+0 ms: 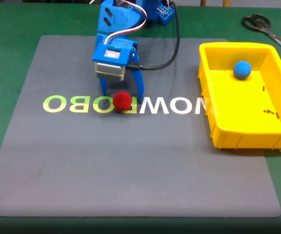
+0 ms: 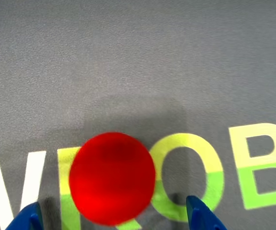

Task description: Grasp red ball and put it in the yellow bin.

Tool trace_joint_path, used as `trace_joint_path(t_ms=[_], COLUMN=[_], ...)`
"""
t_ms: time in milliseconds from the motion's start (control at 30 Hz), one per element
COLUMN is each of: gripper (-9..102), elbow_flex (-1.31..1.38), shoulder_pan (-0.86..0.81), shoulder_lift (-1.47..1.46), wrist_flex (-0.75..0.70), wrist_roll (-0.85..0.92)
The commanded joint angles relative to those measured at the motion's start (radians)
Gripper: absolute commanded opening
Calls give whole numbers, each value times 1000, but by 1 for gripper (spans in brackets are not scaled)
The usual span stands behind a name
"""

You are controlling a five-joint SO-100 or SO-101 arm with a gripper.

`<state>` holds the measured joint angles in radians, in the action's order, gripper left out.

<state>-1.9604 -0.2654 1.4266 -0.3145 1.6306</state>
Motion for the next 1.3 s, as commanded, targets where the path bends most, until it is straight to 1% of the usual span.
trace_joint_path(t_ms=[0, 233, 467, 567, 633, 700, 1067, 1267], gripper=[34, 33, 27, 17, 5, 0, 0, 0], elbow_flex=[86, 149, 163, 163, 163, 163, 156, 112], shoulder_pan=[12, 15, 23, 26, 29, 31, 37, 69], shoulder_lift=[-8, -64, -84, -92, -98, -101, -69, 124], wrist_flex=[32, 32, 32, 37, 40, 46, 48, 41], wrist_roll=[-18, -25, -21, -18, -14, -15, -34, -74])
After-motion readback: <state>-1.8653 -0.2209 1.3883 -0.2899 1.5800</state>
